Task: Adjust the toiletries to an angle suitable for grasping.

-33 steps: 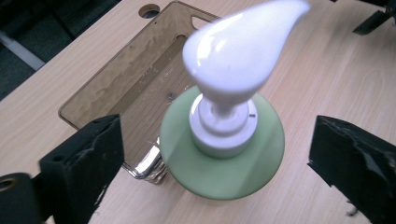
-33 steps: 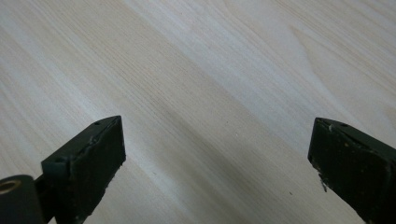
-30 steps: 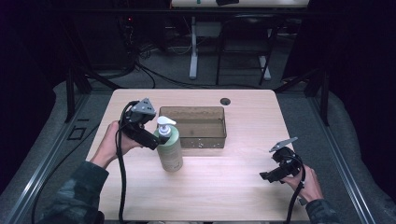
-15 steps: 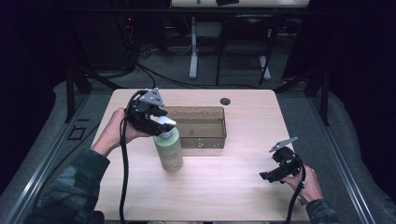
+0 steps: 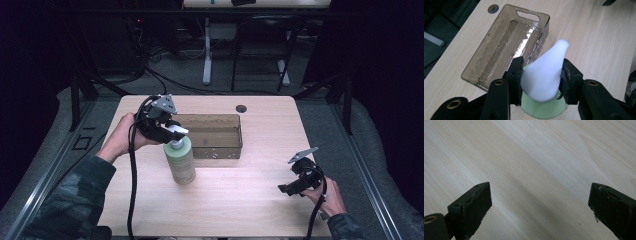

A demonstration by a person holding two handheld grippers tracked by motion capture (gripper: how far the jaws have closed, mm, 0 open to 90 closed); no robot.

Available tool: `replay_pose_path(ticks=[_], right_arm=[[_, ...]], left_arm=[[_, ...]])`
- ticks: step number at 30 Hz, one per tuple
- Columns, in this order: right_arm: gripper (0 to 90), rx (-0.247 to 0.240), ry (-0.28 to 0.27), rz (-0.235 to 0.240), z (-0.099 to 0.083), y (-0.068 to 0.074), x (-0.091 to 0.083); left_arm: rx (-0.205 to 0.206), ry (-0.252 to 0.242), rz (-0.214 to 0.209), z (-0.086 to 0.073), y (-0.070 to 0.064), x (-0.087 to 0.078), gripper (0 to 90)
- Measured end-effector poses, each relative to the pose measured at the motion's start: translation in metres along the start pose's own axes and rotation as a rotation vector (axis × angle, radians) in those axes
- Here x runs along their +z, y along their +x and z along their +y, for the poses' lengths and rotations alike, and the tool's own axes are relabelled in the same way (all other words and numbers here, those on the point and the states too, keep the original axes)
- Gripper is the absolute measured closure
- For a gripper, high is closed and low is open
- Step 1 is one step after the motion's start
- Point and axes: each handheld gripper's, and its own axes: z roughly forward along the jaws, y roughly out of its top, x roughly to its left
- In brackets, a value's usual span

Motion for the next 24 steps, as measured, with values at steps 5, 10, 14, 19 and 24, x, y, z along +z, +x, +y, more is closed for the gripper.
replay_pose_path(ticks=[5,10,14,19,24], right_arm=[[4.6,-0.003,0.004,-0.007,-0.0003,-0.0003,0.0012],[4.6,-0.006,0.005,-0.008,-0.0001,0.0001,0.0011],[4.6,-0.004,0.006,-0.008,-0.0001,0.0,0.0012],[4.6,0.004,0.004,0.001,0.0002,0.0008,0.0016],[4.6,0.003,0.004,0.0,0.0004,0.0015,0.0015]], left_arm=[[-0.004,0.017,-0.011,0.0009,0.0005,-0.0013,60.5],[-0.012,0.034,-0.002,0.0031,0.0013,-0.0013,61.5],[-0.036,0.037,0.008,0.0035,0.0016,-0.0013,61.9],[-0.055,0.032,0.005,0.0043,0.003,0.0009,58.4],[-0.071,0.05,-0.02,0.0058,0.0055,0.006,55.1]])
